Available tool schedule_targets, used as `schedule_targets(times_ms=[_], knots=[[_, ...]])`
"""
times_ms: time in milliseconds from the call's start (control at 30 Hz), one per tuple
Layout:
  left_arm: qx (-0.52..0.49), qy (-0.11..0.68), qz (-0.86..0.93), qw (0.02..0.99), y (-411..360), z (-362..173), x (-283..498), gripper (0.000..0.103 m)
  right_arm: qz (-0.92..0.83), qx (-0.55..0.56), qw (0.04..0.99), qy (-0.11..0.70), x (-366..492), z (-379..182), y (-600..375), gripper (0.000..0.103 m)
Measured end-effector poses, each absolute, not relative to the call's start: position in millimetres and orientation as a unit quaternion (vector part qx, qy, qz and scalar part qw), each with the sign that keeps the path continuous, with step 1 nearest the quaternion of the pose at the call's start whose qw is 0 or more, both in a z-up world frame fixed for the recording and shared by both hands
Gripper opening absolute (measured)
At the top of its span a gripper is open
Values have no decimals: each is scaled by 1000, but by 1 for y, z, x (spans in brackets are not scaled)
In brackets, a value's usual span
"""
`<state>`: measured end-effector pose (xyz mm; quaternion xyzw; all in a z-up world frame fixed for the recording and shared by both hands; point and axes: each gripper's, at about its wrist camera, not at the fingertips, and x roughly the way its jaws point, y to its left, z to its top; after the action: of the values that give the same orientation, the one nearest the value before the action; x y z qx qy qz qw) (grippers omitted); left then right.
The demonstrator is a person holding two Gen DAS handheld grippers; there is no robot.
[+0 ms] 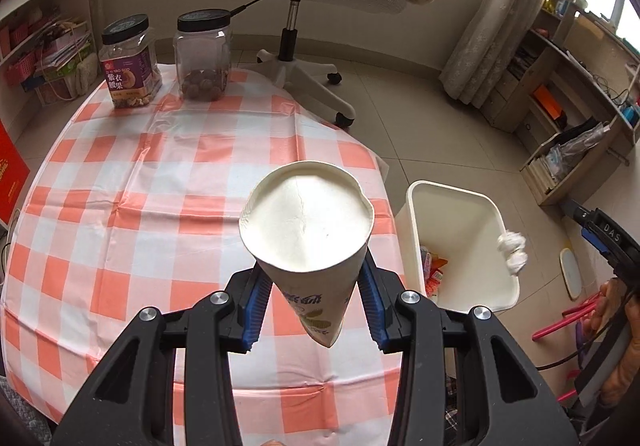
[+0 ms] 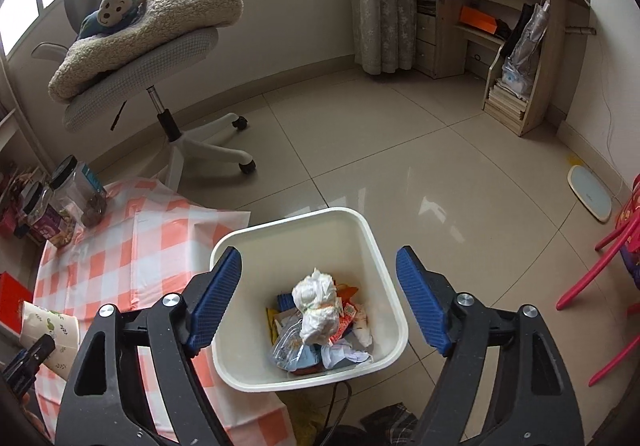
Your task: Collect trash
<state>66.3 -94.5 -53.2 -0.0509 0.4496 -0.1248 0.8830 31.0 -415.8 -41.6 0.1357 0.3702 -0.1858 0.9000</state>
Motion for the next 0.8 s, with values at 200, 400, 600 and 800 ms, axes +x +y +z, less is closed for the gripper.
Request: schedule_targets(times_ms=[200, 400, 600, 800], knots=[[-41, 446, -169, 878, -156, -48, 74, 42, -235, 134, 900, 342, 14, -29, -444, 88], [-55, 456, -216, 861, -227, -47, 90, 43, -282, 149, 900, 298, -10, -13, -470, 90], [-60, 455, -253, 852, -298, -35, 111, 57, -339, 165, 898, 226, -41, 5, -489, 95], [-4, 411, -225, 883, -293, -17, 93, 81, -352, 155, 898, 212, -52, 8, -488, 96]])
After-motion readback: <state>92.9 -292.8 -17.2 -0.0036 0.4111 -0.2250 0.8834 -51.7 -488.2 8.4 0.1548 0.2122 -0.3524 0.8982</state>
